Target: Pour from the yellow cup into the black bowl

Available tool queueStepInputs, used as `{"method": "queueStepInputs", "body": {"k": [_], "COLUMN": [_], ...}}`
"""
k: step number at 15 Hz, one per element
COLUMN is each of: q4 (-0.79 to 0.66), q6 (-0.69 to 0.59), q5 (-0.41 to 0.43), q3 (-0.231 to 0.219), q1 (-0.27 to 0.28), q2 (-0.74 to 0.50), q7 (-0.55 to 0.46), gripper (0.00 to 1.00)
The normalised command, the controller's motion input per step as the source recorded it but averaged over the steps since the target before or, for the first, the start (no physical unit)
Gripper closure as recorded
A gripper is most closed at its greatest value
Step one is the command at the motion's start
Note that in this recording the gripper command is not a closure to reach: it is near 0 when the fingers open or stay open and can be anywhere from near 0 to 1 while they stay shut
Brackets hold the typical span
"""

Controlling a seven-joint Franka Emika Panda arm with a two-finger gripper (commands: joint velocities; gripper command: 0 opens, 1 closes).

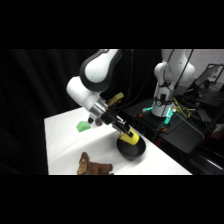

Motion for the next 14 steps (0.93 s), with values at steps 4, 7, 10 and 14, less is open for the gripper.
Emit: {"method": "queueStepInputs", "body": {"k": [4,7,10,14], "q4": [-0.38,-0.35,-0.25,-0.14], "q6": [0.68,0.65,0.56,0.44], "q5": [-0.253,-0.33,-0.38,-0.447], "q3": [0.024,0.001,-0.041,-0.106], "q1": [0.119,0.104,0.084,0.106], "q2": [-0.41,-0.36,-0.29,-0.16], "q7": [0.28,0.39,0.45,0.51], "gripper": [0.18,0.18,0.18,0.18]}}
